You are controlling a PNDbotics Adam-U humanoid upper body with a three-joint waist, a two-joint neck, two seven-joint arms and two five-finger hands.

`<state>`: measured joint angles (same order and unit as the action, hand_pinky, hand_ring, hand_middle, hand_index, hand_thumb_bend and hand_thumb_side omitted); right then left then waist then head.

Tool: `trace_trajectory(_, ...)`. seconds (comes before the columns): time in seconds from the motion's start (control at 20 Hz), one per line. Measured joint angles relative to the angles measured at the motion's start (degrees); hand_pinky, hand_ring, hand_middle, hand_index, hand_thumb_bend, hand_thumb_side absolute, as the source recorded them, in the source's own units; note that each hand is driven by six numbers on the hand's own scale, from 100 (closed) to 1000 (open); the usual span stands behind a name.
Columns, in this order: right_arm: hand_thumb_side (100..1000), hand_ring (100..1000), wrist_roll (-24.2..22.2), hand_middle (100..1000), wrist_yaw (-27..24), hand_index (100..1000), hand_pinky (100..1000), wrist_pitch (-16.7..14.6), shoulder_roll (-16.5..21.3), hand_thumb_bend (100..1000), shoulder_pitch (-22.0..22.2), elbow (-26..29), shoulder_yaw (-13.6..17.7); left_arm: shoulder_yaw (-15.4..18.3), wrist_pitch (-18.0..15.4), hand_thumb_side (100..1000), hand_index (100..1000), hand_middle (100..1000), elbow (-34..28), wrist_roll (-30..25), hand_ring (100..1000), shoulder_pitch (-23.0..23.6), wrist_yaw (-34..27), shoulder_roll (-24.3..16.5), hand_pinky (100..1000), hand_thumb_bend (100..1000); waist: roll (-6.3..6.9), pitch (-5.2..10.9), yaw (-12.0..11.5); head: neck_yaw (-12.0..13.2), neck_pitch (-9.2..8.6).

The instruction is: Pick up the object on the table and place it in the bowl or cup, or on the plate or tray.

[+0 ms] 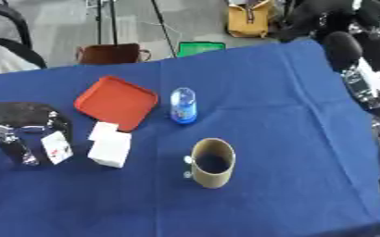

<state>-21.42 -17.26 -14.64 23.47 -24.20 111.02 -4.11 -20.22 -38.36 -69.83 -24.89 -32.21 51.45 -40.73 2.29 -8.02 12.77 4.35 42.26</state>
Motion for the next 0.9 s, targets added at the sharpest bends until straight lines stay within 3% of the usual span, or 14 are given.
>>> trace_trajectory(0.25,525,659,-0.07,700,-0.03,795,763,-0.03,0.0,236,0.0,-0.03,0.0,0.0,0.02,100,694,623,0.44,-0.02,710,0.01,0.01,0.01,806,555,0.0,0.0,0.01,-0.04,0.0)
trace_trajectory(0.55,526,659,-0.1,700,-0.04,795,763,-0.05,0.0,236,0.0,-0.14,0.0,0.12,0.07,100,586,513,0.85,-0.07,618,0.04,-0.06,0.04,771,497,-0.12,0.0,0.06,-0.1,0.0)
trace_trajectory(0.6,526,659,-0.1,700,-0.04,795,763,-0.05,0.0,236,0.0,-0.14,0.0,0.19,0.11,100,526,455,0.85,-0.11,572,0.04,-0.09,0.04,751,413,-0.13,0.0,0.06,-0.11,0.0)
trace_trajectory(0.9,526,659,-0.1,700,-0.04,795,763,-0.06,0.0,236,0.0,-0.15,0.03,0.99,0.69,100,530,458,0.63,-0.7,571,-0.1,-1.3,0.02,753,430,-0.14,0.0,0.03,-0.4,0.0)
